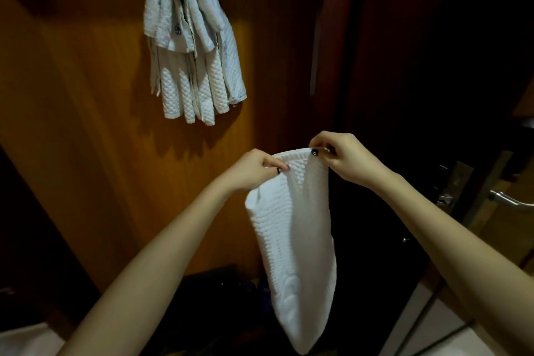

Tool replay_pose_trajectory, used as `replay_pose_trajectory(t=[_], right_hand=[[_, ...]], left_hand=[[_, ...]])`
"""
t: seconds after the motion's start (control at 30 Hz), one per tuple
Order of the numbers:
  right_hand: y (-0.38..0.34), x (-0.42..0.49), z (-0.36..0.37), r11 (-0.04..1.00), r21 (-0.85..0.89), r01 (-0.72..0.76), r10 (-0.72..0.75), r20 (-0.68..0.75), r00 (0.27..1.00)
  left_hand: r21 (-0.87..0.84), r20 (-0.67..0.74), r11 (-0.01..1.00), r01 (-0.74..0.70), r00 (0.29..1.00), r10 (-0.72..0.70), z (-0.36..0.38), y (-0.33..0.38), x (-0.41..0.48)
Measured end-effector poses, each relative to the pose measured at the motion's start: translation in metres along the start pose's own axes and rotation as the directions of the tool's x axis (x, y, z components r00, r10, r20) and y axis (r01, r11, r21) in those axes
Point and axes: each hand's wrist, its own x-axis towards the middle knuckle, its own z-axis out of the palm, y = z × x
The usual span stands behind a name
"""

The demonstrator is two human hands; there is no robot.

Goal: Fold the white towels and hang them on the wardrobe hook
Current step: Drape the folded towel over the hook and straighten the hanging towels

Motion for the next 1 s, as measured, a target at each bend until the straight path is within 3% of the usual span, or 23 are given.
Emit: replay_pose_trajectory(t=[0.2,0.37,0.6,0.8,0.93,1.0], right_hand=[[-0.006,-0.012,0.012,0.994,-0.01,0.112,-0.109,0.159,0.981],[0.001,-0.017,0.019,0.996,-0.052,0.068,-0.057,0.197,0.979],[0.006,-0.012,0.021,1.0,-0.013,0.016,-0.013,0.175,0.985],[-0.005,-0.009,0.028,0.996,-0.032,0.082,-0.073,0.217,0.973],[-0.011,-0.01,0.026,0.995,-0.039,0.088,-0.075,0.263,0.962],[-0.014,-0.015,0.023,0.994,-0.064,0.092,-0.069,0.292,0.954]], left_hand=[[-0.063,-0.028,0.989,0.136,0.99,-0.138,-0.004,0.003,0.0],[0.258,0.09,0.966,0.021,0.995,-0.046,-0.011,0.002,-0.004],[0.405,0.089,0.913,0.052,0.991,-0.095,-0.018,-0.022,-0.016],[0.096,-0.002,0.96,0.264,0.964,-0.265,-0.008,-0.028,-0.013],[-0.284,0.003,0.888,0.36,0.927,-0.375,-0.012,-0.02,-0.011],[-0.378,-0.015,0.858,0.346,0.925,-0.38,-0.011,-0.016,-0.012]])
